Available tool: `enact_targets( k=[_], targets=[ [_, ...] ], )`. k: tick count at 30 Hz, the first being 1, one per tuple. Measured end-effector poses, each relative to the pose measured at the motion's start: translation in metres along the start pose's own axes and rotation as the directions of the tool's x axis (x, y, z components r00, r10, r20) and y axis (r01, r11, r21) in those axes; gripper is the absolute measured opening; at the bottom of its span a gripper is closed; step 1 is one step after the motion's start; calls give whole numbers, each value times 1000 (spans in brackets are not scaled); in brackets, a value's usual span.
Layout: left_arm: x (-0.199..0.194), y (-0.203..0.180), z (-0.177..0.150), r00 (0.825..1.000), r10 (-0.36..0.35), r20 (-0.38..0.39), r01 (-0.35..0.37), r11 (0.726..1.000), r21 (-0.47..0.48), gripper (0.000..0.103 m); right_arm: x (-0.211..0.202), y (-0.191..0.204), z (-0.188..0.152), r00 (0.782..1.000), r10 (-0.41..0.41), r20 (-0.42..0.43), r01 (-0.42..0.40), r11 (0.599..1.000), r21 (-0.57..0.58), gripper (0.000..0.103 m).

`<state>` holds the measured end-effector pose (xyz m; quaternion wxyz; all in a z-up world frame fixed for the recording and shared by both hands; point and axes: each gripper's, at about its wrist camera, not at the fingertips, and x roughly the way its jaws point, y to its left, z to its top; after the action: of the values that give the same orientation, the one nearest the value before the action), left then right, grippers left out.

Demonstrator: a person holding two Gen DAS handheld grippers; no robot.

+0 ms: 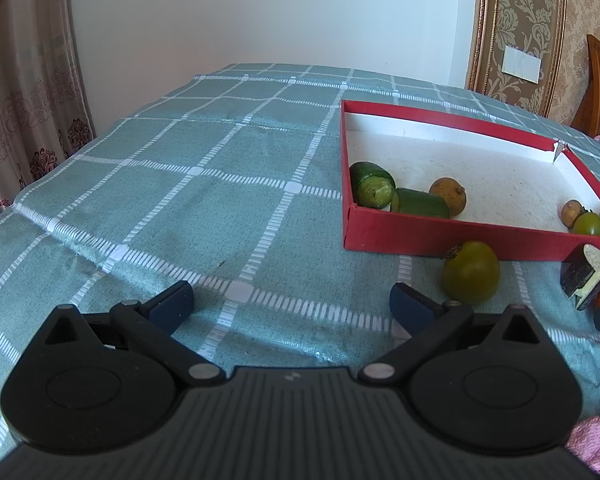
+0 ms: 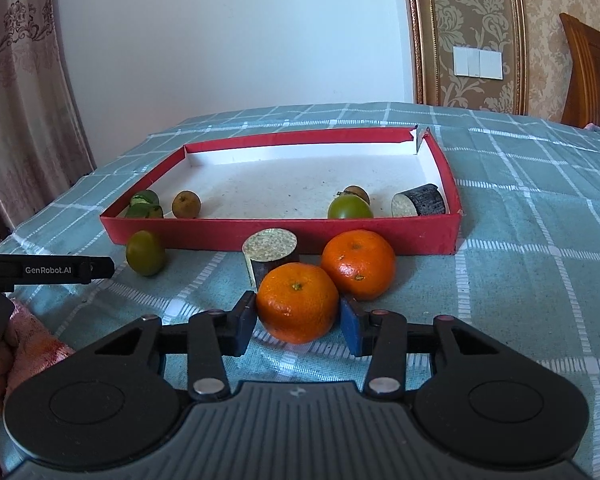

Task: Organize fruits
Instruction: 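Move the right gripper to an orange and close on it, then carry the orange into the tray and open the right gripper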

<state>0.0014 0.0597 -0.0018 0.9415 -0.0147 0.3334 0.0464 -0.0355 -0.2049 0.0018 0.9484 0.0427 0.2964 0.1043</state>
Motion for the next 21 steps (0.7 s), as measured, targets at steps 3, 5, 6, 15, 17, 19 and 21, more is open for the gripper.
enact_targets(
  k=[3, 5, 6, 15, 17, 19, 21],
  targets=[
    [0, 0, 0, 1000, 0, 0, 0, 1000, 0, 103, 0, 1, 0, 1000, -1, 0, 1, 1000, -2, 43],
    [0, 0, 0, 1000, -1, 0, 1, 1000, 0, 103, 0, 1, 0, 1000, -2, 0, 2, 1000, -3, 43],
    [0, 0, 0, 1000, 0, 0, 0, 1000, 0, 103, 0, 1, 0, 1000, -3, 1, 3, 1000, -4, 43],
    [0, 0, 0, 1000, -2, 1, 2, 1000, -1, 103, -3, 3, -2, 1000, -5, 23, 6, 1000, -15, 43],
    [0, 0, 0, 1000, -2, 1, 2, 1000, -1, 103, -4, 4, -2, 1000, -3, 26, 3, 1000, -23, 43],
    [0, 0, 0, 1000, -1, 1, 1, 1000, 0, 103, -5, 5, -2, 1000, -1, 28, 2, 1000, -26, 43],
    [-1, 0, 0, 1000, -2, 1, 2, 1000, -1, 103, -6, 4, -1, 1000, 2, 31, -1, 1000, -24, 43]
  ],
)
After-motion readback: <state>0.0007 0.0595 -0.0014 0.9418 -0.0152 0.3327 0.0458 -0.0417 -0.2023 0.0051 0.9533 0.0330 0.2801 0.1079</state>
